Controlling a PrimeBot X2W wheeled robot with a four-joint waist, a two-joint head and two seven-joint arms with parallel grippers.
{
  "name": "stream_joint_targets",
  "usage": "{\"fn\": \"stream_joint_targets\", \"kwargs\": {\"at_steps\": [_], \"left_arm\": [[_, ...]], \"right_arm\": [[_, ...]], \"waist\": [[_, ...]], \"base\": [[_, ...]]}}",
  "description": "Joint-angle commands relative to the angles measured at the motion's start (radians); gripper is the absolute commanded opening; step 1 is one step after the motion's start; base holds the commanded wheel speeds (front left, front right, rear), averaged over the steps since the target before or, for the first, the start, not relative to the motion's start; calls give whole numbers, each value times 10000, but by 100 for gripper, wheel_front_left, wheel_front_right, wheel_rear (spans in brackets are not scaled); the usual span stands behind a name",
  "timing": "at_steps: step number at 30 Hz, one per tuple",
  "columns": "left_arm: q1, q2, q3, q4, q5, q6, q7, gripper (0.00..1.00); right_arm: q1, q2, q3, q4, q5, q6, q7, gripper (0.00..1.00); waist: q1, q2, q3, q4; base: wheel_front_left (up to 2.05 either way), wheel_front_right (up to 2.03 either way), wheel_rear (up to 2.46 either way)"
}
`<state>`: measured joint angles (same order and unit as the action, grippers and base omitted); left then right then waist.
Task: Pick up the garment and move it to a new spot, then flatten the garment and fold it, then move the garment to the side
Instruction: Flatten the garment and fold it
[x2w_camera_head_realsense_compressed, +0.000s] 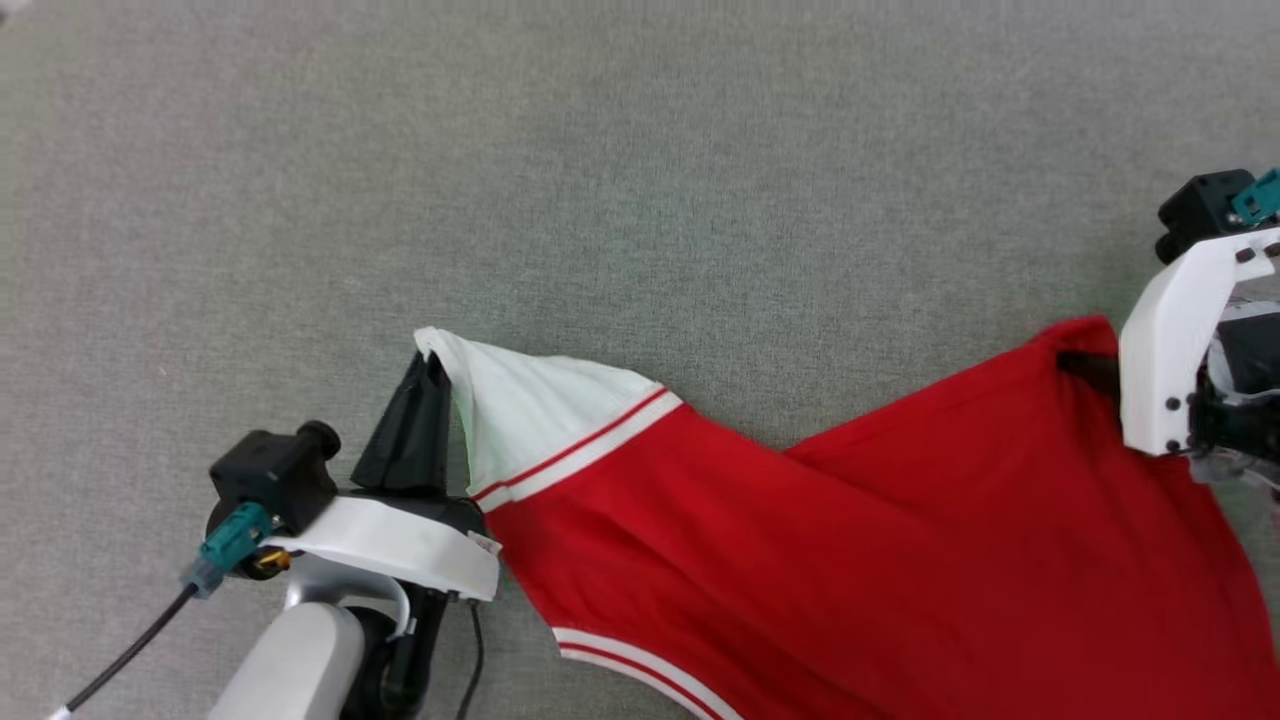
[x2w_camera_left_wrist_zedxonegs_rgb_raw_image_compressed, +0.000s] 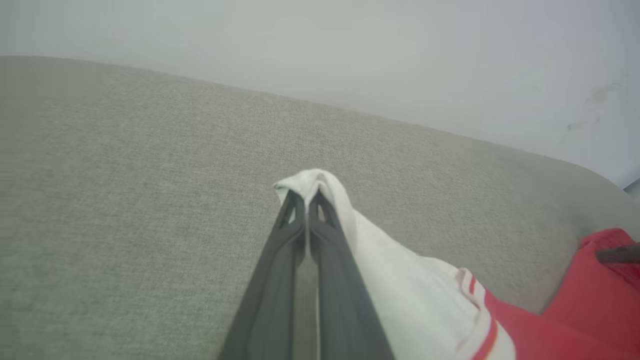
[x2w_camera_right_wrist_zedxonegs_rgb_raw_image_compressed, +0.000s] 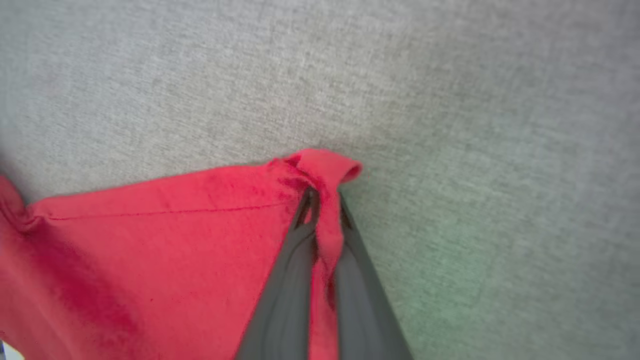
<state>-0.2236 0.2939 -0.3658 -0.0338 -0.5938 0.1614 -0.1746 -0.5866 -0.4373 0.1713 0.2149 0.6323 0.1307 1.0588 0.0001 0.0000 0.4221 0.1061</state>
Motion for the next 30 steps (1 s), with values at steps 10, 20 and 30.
{"fn": "stream_joint_targets", "kwargs": {"at_steps": [10, 20, 30], "left_arm": [[-1663, 747, 419, 924, -38, -471, 420, 0], [-4917, 688, 698, 3414, -132, -1110, 355, 0], [-8383, 514, 648, 5522, 250, -1594, -96, 0]], "right_arm": [[145, 98, -374, 381, -804, -1, -2313, 0], [-864, 321, -468, 1290, -1388, -3, -4446, 0], [-3354, 11, 32, 1827, -1999, -3, -6288, 0]], "waist": [[-1, 0, -1967, -511], [-1, 0, -2792, -894], [-1, 0, -1990, -1147]], "base": [[0, 0, 0], [0, 0, 0], [0, 0, 0]]}}
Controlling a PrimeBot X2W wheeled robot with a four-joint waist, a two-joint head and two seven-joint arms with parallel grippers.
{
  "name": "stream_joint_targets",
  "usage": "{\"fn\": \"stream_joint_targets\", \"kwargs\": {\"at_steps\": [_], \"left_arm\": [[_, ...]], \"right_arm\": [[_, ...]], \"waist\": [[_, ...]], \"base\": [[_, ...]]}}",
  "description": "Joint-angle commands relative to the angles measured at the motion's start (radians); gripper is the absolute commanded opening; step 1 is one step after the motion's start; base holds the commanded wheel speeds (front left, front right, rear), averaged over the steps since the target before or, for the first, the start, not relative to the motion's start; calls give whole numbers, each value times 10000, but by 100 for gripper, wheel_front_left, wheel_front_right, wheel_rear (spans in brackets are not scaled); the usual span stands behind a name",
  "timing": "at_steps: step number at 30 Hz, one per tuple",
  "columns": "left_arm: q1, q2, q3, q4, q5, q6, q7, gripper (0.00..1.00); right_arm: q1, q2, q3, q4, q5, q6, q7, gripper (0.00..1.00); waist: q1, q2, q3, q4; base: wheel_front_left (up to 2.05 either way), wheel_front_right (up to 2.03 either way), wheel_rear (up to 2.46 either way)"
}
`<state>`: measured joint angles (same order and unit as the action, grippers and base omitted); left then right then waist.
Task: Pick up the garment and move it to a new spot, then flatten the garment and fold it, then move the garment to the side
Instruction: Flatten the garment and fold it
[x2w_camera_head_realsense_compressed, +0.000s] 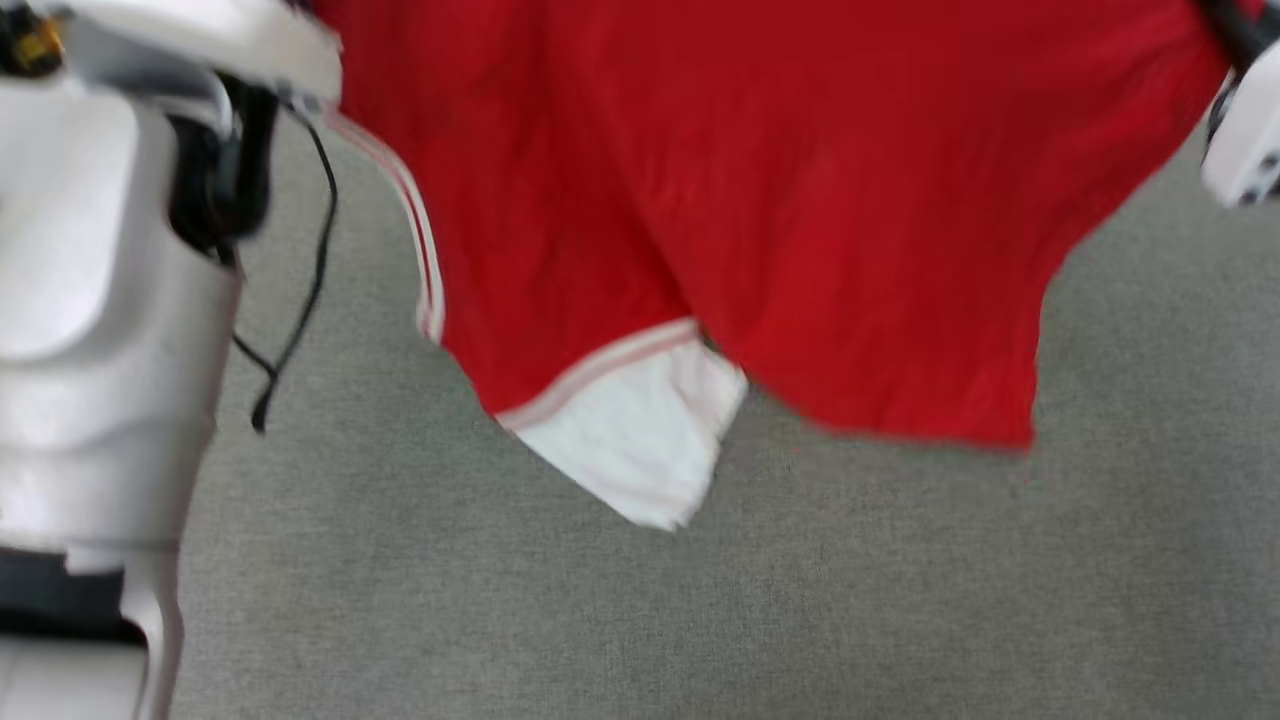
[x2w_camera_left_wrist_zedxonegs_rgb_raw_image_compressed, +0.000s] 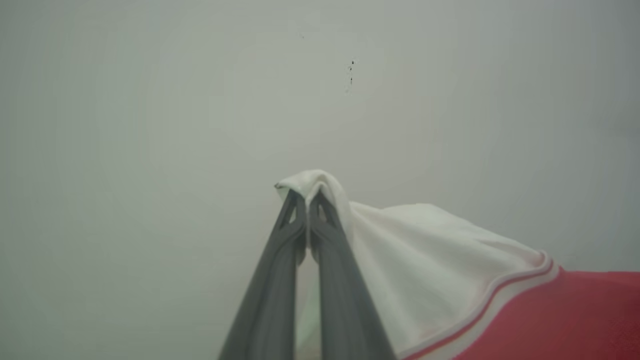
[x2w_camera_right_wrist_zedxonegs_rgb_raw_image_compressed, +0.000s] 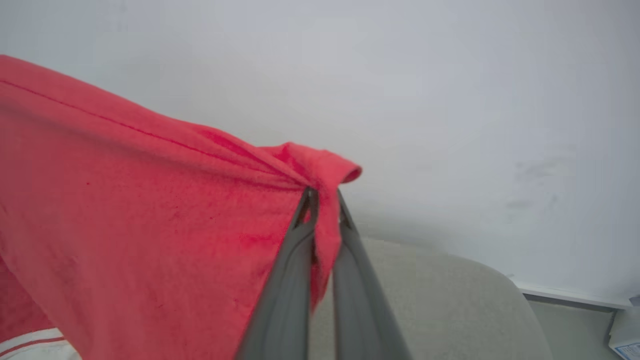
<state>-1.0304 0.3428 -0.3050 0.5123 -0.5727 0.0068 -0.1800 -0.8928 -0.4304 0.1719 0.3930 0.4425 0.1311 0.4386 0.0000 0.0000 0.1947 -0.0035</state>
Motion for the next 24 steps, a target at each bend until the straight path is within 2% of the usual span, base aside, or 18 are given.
{"fn": "stream_joint_targets", "kwargs": {"at_steps": [1, 15, 24], "left_arm": [[-663, 19, 35, 227, 97, -58, -92, 0], [-4959, 435, 187, 1197, 724, -208, -537, 0], [-6211, 428, 117, 1691, 850, -298, -613, 0]], "right_arm": [[-615, -77, 58, 134, -185, -6, -310, 0], [-5106, -104, 665, 1457, -1023, -8, -2472, 0], [-6629, -18, 1259, 2325, -870, -8, -3243, 0]], "waist": [[0, 0, 434, -63], [0, 0, 2918, -375], [0, 0, 4433, -546]], "base": [[0, 0, 0], [0, 0, 0], [0, 0, 0]]}}
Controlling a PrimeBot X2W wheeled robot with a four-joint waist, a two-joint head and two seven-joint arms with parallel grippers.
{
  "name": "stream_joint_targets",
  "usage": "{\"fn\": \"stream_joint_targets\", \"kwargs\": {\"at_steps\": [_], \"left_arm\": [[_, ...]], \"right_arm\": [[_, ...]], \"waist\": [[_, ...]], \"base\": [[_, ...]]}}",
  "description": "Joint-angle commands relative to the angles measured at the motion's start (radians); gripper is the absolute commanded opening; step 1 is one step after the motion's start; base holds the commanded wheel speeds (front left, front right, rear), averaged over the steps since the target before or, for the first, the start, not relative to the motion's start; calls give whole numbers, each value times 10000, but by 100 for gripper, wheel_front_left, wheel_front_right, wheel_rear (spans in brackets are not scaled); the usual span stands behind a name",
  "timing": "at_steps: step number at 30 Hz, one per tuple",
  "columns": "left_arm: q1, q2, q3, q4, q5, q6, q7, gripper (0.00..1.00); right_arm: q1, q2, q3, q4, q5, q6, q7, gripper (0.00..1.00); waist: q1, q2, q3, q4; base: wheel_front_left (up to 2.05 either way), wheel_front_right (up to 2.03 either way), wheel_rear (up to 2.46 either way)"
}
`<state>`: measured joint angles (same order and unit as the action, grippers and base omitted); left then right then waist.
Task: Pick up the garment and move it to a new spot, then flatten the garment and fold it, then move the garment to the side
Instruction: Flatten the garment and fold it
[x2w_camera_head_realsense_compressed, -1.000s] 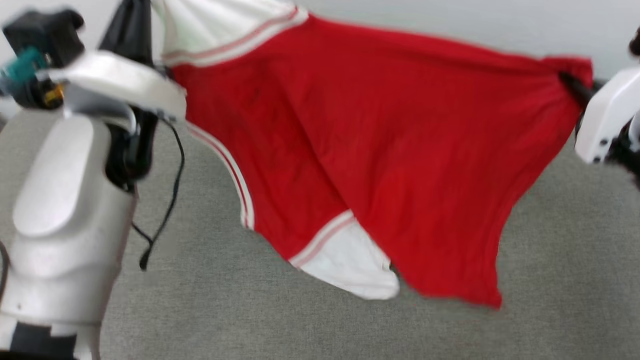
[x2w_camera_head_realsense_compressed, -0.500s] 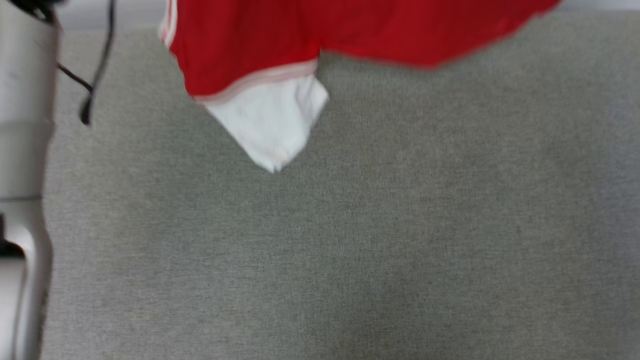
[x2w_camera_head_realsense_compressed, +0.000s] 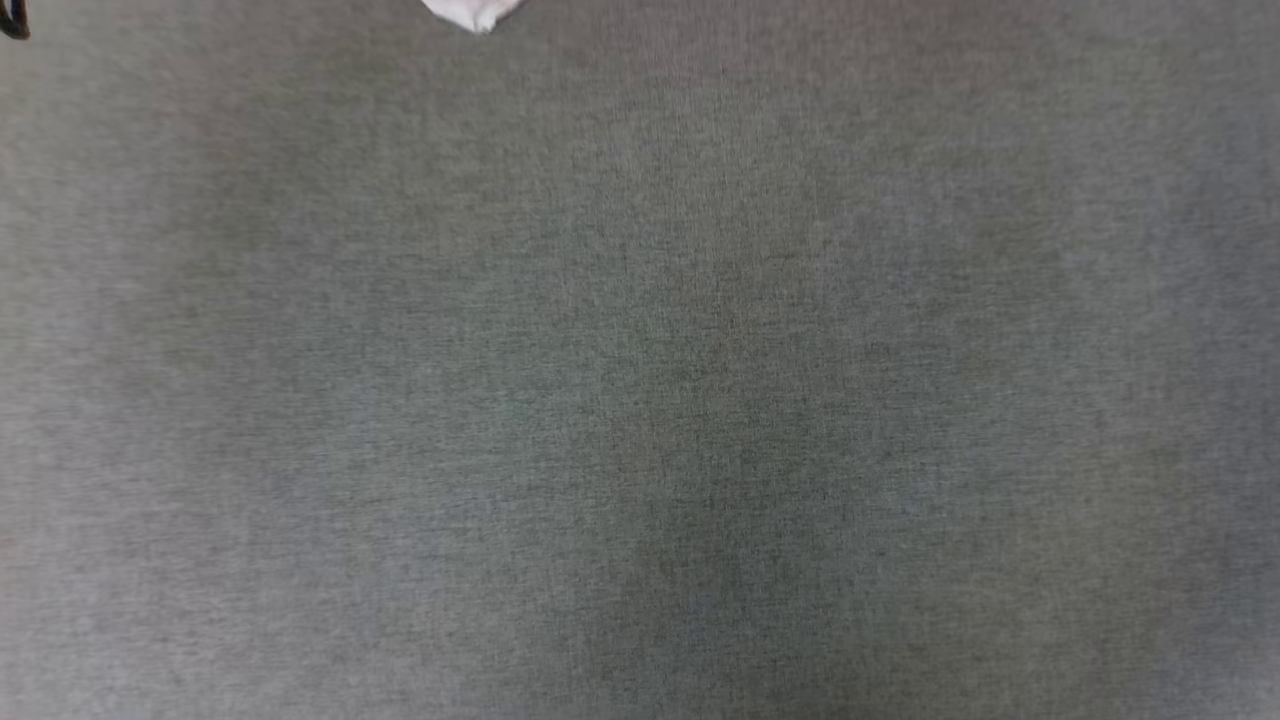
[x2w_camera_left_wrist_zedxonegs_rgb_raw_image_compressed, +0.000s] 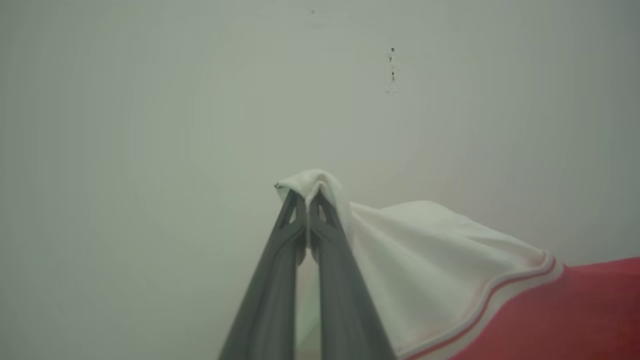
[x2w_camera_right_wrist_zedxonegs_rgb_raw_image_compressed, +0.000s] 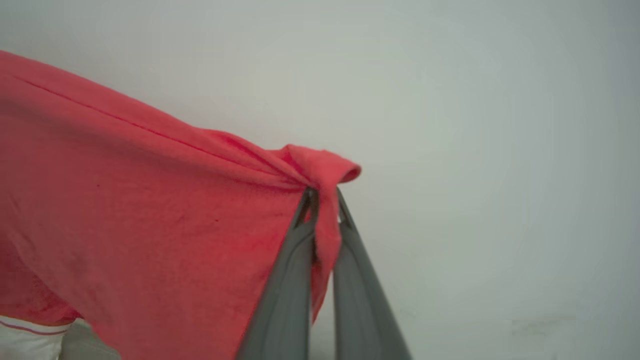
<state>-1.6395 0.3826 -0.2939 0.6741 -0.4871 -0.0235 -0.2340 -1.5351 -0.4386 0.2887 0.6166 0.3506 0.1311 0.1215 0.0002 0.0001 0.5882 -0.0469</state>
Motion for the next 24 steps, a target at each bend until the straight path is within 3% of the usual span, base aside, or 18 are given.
{"fn": "stream_joint_targets", "kwargs": {"at_steps": [1, 14, 24], "left_arm": [[-131, 14, 36, 176, -50, -3, -93, 0], [581, -336, 121, 1564, -381, -302, -258, 0], [3406, -895, 514, 2106, -981, -818, -326, 0]], "right_arm": [[-263, 117, 150, 252, 118, -8, -121, 0], [-255, 682, 1034, 1864, 866, -6, -895, 0], [2187, 571, 2027, 2606, 2207, -7, -1593, 0]], "waist": [[-2, -1, 615, -130], [-2, -1, 1118, -53], [-2, -1, -699, 377]], "base": [[0, 0, 0], [0, 0, 0], [0, 0, 0]]}}
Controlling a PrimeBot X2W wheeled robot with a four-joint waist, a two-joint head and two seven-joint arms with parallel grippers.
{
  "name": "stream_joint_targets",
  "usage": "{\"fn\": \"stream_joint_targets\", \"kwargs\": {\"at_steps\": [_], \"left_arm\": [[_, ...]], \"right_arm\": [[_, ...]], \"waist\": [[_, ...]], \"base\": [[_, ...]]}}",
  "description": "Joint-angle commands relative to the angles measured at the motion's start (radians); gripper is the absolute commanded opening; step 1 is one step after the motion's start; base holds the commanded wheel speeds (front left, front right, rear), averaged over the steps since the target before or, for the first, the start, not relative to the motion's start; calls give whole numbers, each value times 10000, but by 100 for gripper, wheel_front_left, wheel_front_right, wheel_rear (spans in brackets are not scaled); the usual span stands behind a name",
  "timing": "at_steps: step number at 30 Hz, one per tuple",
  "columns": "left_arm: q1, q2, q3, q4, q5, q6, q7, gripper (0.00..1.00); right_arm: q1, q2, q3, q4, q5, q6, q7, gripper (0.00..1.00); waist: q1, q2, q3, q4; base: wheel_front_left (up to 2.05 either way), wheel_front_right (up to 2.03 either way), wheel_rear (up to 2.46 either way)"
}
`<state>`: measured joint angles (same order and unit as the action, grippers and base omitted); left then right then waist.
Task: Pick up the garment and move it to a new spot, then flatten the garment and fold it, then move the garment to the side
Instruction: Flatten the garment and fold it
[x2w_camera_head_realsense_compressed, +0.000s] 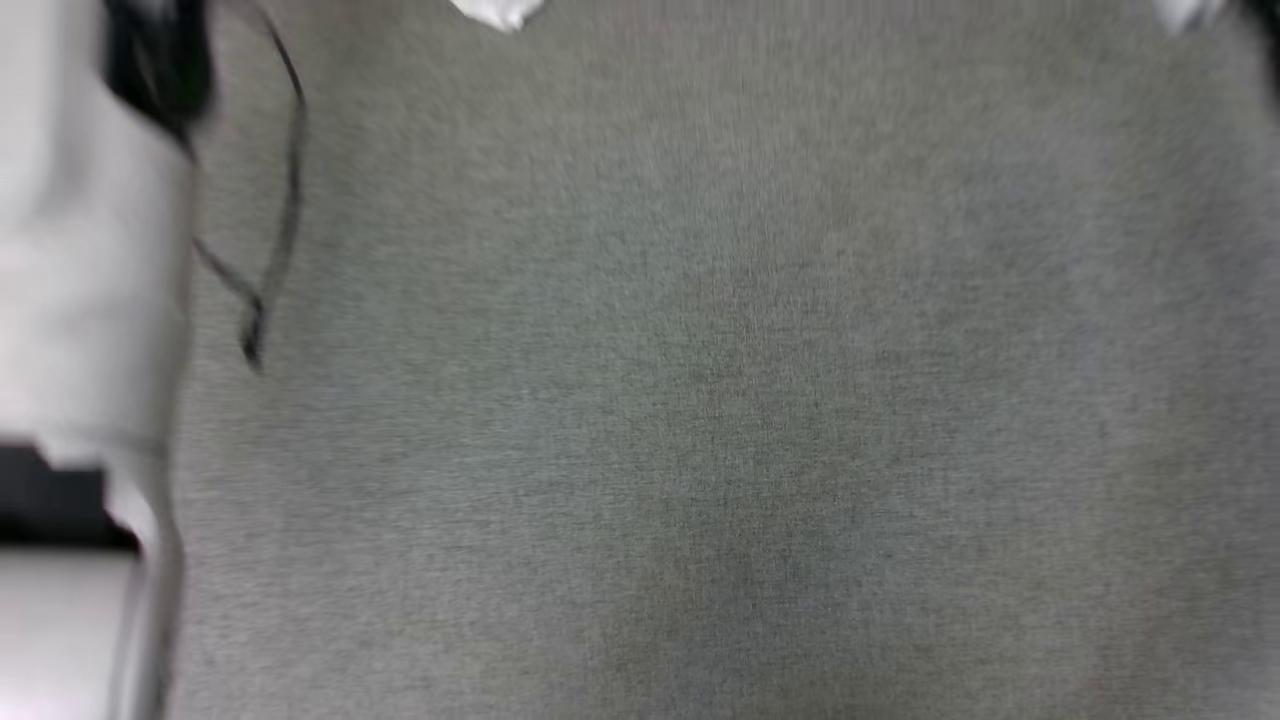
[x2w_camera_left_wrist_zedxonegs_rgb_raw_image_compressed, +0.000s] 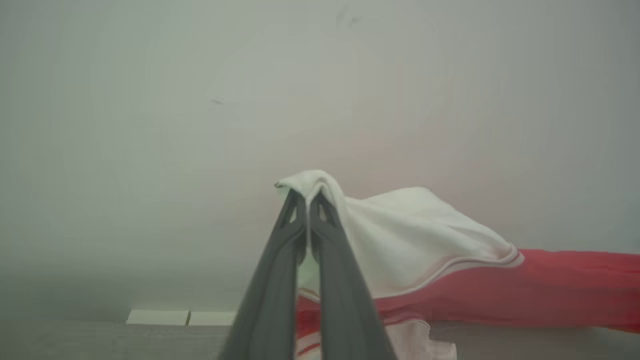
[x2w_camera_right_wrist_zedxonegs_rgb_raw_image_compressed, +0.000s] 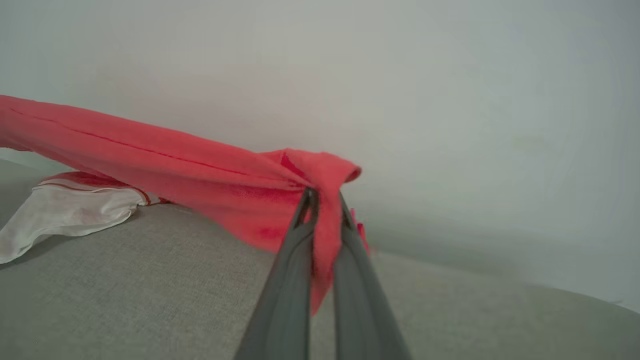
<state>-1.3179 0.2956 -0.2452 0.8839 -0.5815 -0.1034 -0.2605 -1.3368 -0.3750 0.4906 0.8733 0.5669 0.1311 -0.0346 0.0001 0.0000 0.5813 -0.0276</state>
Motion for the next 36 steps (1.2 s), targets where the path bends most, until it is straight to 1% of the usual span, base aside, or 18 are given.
{"fn": "stream_joint_targets", "kwargs": {"at_steps": [1, 7, 11, 14, 18, 20, 23, 25, 28, 32, 36], "left_arm": [[633, -51, 82, -29, -87, -55, -61, 0], [3715, -48, 488, -572, -375, -172, -55, 0], [5642, -22, 634, -1044, -471, -91, -57, 0], [7161, 77, 769, -1503, -449, 99, -56, 0], [9065, 267, 903, -2369, -531, 464, -4, 0], [10124, 413, 1009, -2937, -619, 707, 151, 0], [11643, 437, 1108, -4184, -726, 1303, 600, 0], [12639, 493, 1189, -5206, -816, 1747, 997, 0], [13977, 603, 1294, -6631, -984, 2288, 1596, 0], [15453, 806, 1308, -8372, -1096, 2883, 2468, 0], [16359, 1023, 1426, -9844, -1172, 3419, 3135, 0]], "right_arm": [[553, -121, 119, -20, 184, -7, -114, 0], [3046, -418, 774, -510, 1064, -8, -541, 0], [4595, -655, 1054, -1066, 1412, -8, -715, 0], [5765, -779, 1141, -1509, 1577, -8, -834, 0], [7208, -953, 1066, -2188, 1595, -11, -844, 0], [7877, -991, 955, -2573, 1476, -13, -812, 0], [8942, -1068, 623, -3214, 1299, -13, -669, 0], [9686, -1118, 252, -3690, 1112, -13, -542, 0], [10829, -1090, -444, -4413, 828, -14, -272, 0], [12408, -822, -1457, -5603, 381, -14, 380, 0], [13710, -478, -2491, -6904, -156, -13, 1259, 0]], "waist": [[-1, 0, -884, 214], [-1, 0, -2488, 315], [-1, 0, -3298, 364], [-1, 0, -3874, 326], [-1, 0, -4474, 242], [-1, 0, -4766, 147], [-1, 0, -5109, 99], [-1, 0, -5279, 97], [-1, 0, -5511, 134], [-1, 0, -5752, 198], [-1, 0, -5782, 264]], "base": [[0, 0, 0], [0, 0, 0], [0, 0, 0], [0, 0, 0], [0, 0, 0], [0, 0, 0], [0, 0, 0], [0, 0, 0], [0, 0, 0], [0, 0, 0], [0, 0, 0]]}}
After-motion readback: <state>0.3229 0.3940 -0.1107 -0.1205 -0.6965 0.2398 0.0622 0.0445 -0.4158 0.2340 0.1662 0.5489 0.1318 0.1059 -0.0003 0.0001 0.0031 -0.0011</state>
